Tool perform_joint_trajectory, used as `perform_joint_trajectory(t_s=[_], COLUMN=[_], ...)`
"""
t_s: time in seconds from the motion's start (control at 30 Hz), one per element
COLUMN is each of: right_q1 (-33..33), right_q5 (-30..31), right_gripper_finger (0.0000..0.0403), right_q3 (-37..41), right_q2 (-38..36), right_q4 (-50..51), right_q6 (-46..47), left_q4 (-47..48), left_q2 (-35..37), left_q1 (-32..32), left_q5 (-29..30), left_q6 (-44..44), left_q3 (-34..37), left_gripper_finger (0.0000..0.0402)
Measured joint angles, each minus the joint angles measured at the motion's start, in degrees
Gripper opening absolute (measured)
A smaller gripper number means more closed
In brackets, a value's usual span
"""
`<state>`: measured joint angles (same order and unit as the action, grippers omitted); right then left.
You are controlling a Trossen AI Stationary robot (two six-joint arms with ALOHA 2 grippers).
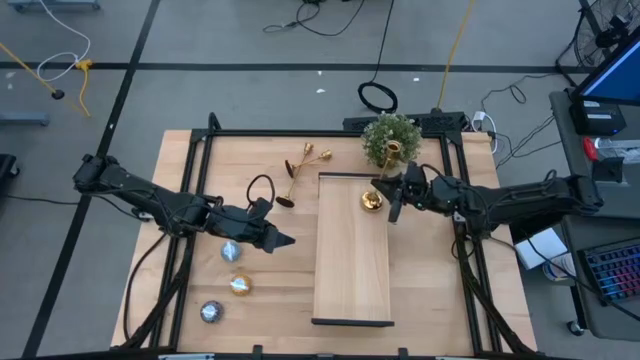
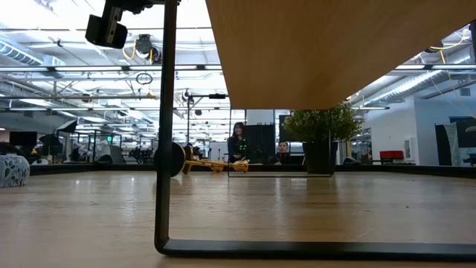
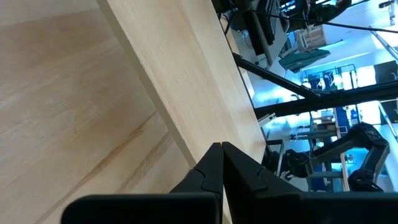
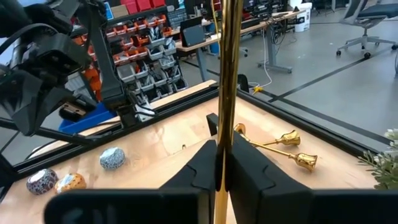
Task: Pick & Place candle stick holders
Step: Put the right gold candle holder on the shelf
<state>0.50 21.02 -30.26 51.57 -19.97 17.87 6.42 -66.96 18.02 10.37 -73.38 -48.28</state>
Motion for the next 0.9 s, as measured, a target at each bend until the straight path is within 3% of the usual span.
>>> perform_joint_trajectory(t_s=[0.33,0.9], right_q1=[0.2,0.2], right_q5=[-0.3,-0.2], right_gripper_finger=[0.0011,0.0021], right_q3=[-0.1,0.1], right_q2=[4.8,4.8], right_q4=[-3.2,-2.1], right_q6=[-2.4,-5.3], left_q4=[0.0,0.3], left_q2=[0.0,0.0], left_q1=[0.0,0.0], left_q5=[0.0,0.0], left_q6=[-0.3,0.0], left_q3=[0.0,0.0], left_gripper_finger=[0.0015,0.0004])
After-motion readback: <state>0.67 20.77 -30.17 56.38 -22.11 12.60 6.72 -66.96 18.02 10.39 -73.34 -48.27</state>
